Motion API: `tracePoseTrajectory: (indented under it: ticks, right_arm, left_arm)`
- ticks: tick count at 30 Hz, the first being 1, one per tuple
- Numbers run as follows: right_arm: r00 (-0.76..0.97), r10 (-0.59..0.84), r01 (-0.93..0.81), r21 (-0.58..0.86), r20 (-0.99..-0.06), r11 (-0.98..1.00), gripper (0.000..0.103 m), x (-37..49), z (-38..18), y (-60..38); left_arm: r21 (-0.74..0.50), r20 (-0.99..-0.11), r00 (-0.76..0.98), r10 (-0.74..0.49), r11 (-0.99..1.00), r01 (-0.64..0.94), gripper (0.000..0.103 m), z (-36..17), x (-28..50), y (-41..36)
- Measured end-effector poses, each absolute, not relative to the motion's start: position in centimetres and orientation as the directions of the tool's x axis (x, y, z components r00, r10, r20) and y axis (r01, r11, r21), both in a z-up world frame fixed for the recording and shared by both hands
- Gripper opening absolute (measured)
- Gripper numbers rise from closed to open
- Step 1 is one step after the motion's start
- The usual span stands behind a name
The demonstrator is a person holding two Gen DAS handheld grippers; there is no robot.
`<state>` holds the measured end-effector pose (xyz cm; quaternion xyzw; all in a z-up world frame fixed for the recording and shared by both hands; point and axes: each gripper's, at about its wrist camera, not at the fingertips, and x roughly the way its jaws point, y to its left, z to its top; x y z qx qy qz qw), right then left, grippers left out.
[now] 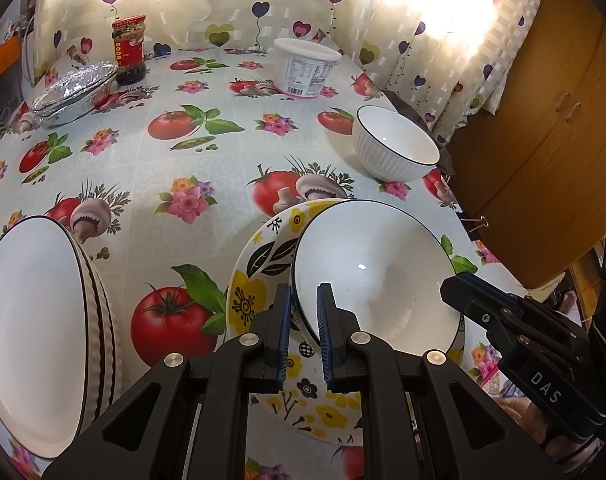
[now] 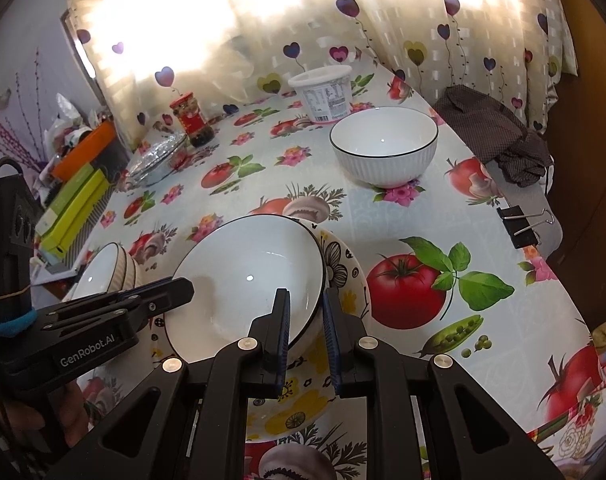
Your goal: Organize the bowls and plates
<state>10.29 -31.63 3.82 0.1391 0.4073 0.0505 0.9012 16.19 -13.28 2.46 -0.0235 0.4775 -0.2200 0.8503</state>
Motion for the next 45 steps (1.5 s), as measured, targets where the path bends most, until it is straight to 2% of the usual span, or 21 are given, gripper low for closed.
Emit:
tracePoseTrajectory:
  ticks: [14, 25, 40, 45]
  right_arm:
    - [0.676, 0.221, 0.014, 0.312, -0.703, 0.95, 0.024, 10.4, 4.1, -31.5]
    - [0.697, 0.219, 0.026, 0.33, -0.683, 0.944, 0.025, 11.0, 4.6, -32.6]
    - [0.716, 0.154, 0.092, 0.311, -0.681, 0.946, 0.027, 12.8, 5.0, -35.7]
    - [0.728, 0.113, 0.12, 0.287, -0.676, 0.95, 0.031, 14.2, 5.5, -36.9]
  left_arm:
    - [-0.251, -0.781, 0.472, -0.409, 0.897, 0.363, 0.016, 3.3, 16.2, -13.4]
    - [-0.258, -0.758, 0.494, -0.426, 0.891, 0.373, 0.016, 4.6, 17.9, -13.6]
    - [-0.245, -0.756, 0.486, -0.437, 0.879, 0.409, 0.017, 5.4, 22.0, -15.8]
    - [-0.239, -0.752, 0.49, -0.441, 0.875, 0.421, 0.017, 5.8, 23.8, -16.5]
